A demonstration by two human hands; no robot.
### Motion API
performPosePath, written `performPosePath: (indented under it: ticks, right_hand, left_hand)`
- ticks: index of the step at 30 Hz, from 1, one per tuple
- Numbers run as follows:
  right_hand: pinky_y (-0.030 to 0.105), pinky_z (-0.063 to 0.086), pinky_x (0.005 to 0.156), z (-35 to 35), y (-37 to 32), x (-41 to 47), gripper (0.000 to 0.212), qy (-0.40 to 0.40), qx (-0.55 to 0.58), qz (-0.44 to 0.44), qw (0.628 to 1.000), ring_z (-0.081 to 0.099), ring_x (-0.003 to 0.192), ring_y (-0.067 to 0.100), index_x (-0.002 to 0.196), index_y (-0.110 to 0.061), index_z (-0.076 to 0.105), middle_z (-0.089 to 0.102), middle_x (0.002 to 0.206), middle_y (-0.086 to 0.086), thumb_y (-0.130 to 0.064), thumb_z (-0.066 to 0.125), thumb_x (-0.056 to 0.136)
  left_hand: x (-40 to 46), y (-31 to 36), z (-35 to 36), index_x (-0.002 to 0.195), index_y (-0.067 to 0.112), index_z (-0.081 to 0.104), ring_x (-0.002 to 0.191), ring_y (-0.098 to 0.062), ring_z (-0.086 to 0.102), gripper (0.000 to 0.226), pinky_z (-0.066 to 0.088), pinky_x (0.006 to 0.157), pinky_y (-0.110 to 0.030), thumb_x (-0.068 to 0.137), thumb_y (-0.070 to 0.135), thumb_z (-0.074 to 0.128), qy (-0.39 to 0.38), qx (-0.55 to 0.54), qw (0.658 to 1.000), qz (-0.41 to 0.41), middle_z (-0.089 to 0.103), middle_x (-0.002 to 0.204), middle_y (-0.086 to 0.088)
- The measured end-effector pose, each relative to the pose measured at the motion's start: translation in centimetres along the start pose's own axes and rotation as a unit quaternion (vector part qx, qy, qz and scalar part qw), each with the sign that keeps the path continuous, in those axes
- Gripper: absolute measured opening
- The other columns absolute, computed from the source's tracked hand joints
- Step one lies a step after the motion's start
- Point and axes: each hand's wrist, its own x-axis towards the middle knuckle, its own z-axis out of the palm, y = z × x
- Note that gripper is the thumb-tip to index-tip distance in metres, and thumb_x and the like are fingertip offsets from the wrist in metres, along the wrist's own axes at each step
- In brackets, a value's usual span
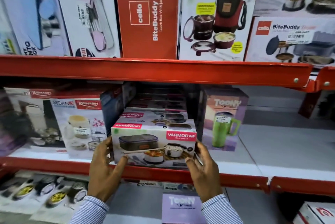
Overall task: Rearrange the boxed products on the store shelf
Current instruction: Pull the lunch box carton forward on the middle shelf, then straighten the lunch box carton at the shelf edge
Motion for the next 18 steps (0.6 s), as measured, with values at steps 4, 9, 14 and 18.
performPosePath:
  ticks: [4, 9, 14, 18]
  right_hand:
    - [-0.004, 0.042, 0.081, 0.9, 0.6, -0.2, 0.059, -0.01, -0.015, 0.008, 1.0, 0.055, 0.106, -0.013, 0.133, -0.035, 0.043, 0.057, 0.131, -0.01, -0.005, 0.065, 0.087]
    - [-0.003, 0.044, 0.079, 1.0, 1.1, -0.2, 0.057, -0.007, -0.011, 0.007, 1.0, 0.056, 0.103, -0.018, 0.133, -0.034, 0.044, 0.058, 0.129, -0.008, -0.004, 0.063, 0.088]
    - [0.001, 0.047, 0.081, 1.1, 1.6, -0.3, 0.058, -0.003, -0.012, -0.013, 1.0, 0.059, 0.106, -0.015, 0.121, -0.048, 0.045, 0.06, 0.124, -0.015, -0.003, 0.063, 0.088]
    - [0.003, 0.047, 0.085, 1.1, 2.0, -0.2, 0.062, -0.004, -0.004, -0.023, 1.0, 0.057, 0.107, -0.021, 0.118, -0.053, 0.045, 0.06, 0.124, -0.019, -0.002, 0.063, 0.088]
  left_hand:
    - [0.6, -1.8, 0.1, 0.14, 0.025, 0.045, 0.122, -0.029, 0.06, 0.076, 0.053, 0.102, -0.057, 0.073, 0.057, 0.062, -0.008, -0.012, 1.0, -0.01, 0.06, 0.138, -0.006]
    - [1.1, -2.6, 0.3, 0.14, 0.025, 0.045, 0.124, -0.028, 0.059, 0.076, 0.053, 0.103, -0.056, 0.073, 0.057, 0.06, -0.019, -0.005, 1.0, -0.012, 0.058, 0.14, -0.007]
    - [1.0, -2.4, 0.3, 0.139, 0.027, 0.045, 0.122, -0.028, 0.059, 0.062, 0.054, 0.101, -0.055, 0.083, 0.037, 0.071, -0.03, -0.004, 1.0, -0.009, 0.057, 0.139, -0.004]
    - [0.9, -2.2, 0.4, 0.139, 0.025, 0.045, 0.119, -0.027, 0.059, 0.06, 0.055, 0.1, -0.055, 0.086, 0.026, 0.071, -0.027, -0.006, 1.0, 0.004, 0.052, 0.128, 0.007]
